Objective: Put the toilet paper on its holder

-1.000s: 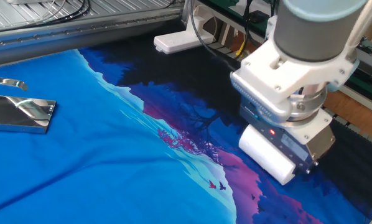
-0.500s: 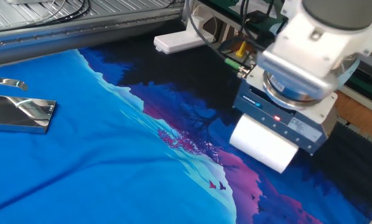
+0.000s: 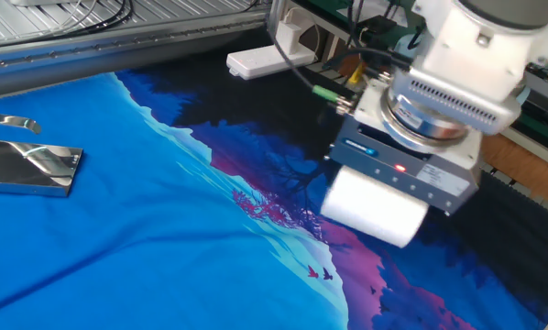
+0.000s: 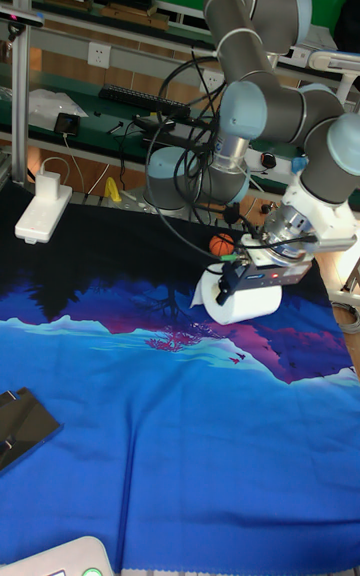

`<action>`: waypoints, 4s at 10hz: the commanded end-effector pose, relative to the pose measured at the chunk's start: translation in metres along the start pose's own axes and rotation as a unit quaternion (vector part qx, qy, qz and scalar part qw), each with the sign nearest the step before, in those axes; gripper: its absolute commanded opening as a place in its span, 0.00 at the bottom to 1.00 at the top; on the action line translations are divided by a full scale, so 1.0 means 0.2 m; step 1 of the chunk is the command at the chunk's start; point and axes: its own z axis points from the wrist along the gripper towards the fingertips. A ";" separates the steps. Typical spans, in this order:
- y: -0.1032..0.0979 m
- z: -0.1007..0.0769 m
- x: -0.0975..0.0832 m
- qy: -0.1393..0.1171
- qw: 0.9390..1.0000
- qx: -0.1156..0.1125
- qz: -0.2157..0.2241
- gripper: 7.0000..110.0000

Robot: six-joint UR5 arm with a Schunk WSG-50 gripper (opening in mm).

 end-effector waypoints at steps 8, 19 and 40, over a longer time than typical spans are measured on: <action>-0.11 0.04 0.05 -0.005 0.999 -0.015 -0.033 0.00; 0.13 0.00 0.01 -0.044 0.974 -0.111 -0.191 0.00; -0.47 0.00 -0.08 -0.066 0.988 -0.096 -0.106 0.00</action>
